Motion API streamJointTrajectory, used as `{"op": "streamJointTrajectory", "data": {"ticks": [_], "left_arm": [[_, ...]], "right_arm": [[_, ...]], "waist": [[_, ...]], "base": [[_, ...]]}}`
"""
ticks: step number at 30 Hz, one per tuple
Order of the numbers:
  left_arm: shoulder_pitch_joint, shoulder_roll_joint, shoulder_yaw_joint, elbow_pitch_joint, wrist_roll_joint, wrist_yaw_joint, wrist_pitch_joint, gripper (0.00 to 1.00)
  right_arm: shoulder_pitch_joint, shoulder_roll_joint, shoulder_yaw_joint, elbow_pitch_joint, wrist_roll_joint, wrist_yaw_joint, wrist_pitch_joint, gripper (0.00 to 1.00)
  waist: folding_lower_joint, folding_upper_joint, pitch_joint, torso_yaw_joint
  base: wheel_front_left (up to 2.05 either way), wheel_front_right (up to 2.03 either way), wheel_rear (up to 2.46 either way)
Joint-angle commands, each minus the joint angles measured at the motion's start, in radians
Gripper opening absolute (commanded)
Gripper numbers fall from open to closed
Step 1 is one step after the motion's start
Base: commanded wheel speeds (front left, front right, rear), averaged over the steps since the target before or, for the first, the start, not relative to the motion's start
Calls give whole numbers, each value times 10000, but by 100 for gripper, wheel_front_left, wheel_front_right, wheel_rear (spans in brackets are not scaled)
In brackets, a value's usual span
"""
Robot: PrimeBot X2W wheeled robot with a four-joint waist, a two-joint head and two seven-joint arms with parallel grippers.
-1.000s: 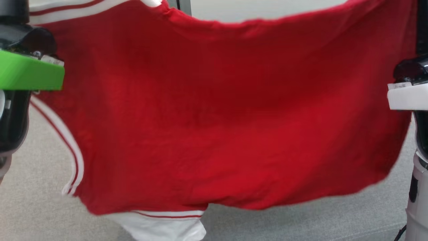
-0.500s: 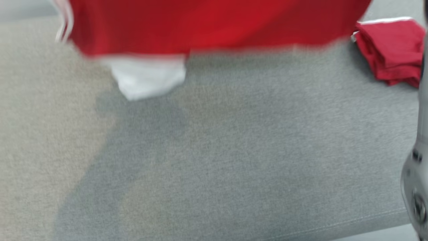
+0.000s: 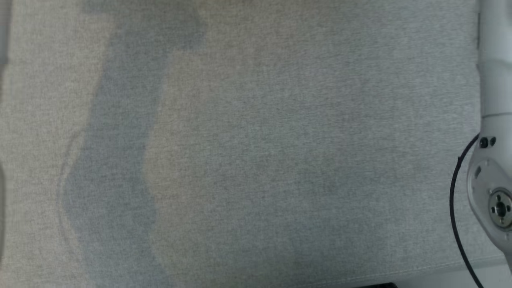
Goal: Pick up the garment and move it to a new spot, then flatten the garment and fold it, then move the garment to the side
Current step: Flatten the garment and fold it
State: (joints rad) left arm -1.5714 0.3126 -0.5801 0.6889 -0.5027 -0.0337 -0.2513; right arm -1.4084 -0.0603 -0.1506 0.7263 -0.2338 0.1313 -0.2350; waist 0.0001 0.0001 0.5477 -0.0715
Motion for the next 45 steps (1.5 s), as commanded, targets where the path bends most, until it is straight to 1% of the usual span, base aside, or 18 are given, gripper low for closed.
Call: {"op": "streamJointTrajectory", "data": {"ticks": [1, 4, 7, 10, 15, 18, 25, 29, 36, 40, 45], "left_arm": [[439, -90, 81, 87, -159, -123, -81, 0], [1241, -88, 350, -121, -334, -360, -157, 0], [2322, 32, 709, -798, -175, -463, -134, 0], [3652, 150, 1194, -1534, -148, -577, -138, 0], [5677, 140, 2068, -2794, -283, -705, -140, 0], [6903, 59, 2635, -3538, -344, -775, -139, 0], [9321, -82, 3361, -4503, -388, -897, -129, 0], [10734, -134, 3433, -5057, -311, -941, -130, 0], [13287, -291, 3451, -6254, -533, -938, -130, 0], [14648, -275, 3342, -7126, -592, -708, -67, 0], [16063, 56, 3164, -8402, -523, -371, 492, 0]], "right_arm": [[352, 42, -22, 303, -121, -12, -122, 0], [765, 55, 23, 852, -161, -14, -266, 0], [1159, 83, 261, 922, 132, -12, -309, 0], [1806, 87, 799, 540, 764, -14, -292, 0], [2831, 80, 1455, -313, 1751, -14, -294, 0], [3540, 81, 1587, -787, 2243, -12, -295, 0], [5118, 87, 1688, -1544, 2639, -12, -297, 0], [6306, 87, 1720, -2093, 3013, -12, -297, 0], [8676, 84, 1639, -2997, 3541, -12, -298, 0], [10025, 85, 1464, -3666, 3864, -12, -175, 0], [11478, 89, 1201, -5056, 3915, -12, 457, 0]], "waist": [[-1, -1, 559, 397], [-1, -1, 805, 424], [-1, -1, 952, 492], [-1, -1, 963, 473], [-1, -1, 735, 360], [-1, -1, 442, 302], [-1, -1, -622, 286], [-1, -1, -1491, 280], [-1, -1, -2993, 343], [-1, -1, -3655, 382], [-1, -1, -4195, 436]], "base": [[0, 0, 0], [0, 0, 0], [0, 0, 0], [0, 0, 0], [0, 0, 0], [0, 0, 0], [0, 0, 0], [0, 0, 0], [0, 0, 0], [0, 0, 0], [0, 0, 0]]}}
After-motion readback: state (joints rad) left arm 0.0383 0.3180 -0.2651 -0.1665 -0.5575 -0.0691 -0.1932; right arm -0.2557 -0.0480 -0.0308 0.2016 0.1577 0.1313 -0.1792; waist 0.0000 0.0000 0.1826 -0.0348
